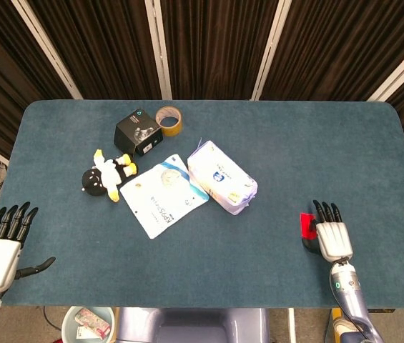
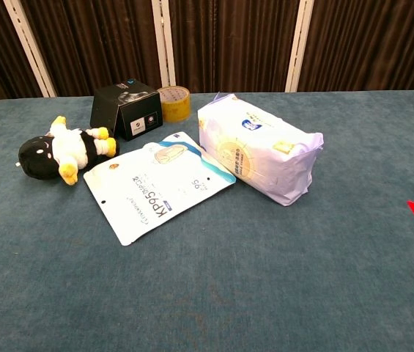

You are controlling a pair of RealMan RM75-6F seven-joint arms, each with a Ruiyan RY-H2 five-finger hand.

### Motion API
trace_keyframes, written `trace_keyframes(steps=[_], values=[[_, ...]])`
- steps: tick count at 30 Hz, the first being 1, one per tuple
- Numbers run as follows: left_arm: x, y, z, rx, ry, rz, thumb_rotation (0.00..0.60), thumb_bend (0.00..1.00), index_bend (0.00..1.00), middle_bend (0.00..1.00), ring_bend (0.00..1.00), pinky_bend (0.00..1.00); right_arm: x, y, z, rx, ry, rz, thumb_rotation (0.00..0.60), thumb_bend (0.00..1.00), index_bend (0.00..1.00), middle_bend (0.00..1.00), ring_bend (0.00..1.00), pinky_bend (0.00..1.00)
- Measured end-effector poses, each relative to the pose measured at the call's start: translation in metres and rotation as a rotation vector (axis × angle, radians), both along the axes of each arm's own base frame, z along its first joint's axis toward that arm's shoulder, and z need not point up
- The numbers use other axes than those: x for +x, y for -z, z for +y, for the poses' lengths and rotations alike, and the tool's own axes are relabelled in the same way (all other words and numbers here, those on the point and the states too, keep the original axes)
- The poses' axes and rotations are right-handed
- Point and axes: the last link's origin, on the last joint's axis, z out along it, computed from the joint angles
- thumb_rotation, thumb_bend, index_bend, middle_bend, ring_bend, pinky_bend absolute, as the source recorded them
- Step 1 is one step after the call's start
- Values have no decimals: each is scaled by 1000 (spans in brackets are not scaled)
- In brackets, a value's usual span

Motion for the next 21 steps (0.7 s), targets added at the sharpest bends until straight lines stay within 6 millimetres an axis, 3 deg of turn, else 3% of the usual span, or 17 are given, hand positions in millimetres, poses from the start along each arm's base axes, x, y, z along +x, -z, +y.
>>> trace_keyframes(steps=[21], values=[[0, 0, 0, 5, -6, 7, 400, 1, 0, 0, 0, 0, -3, 2, -5, 22, -2, 34, 600, 345, 561, 60, 0, 0]])
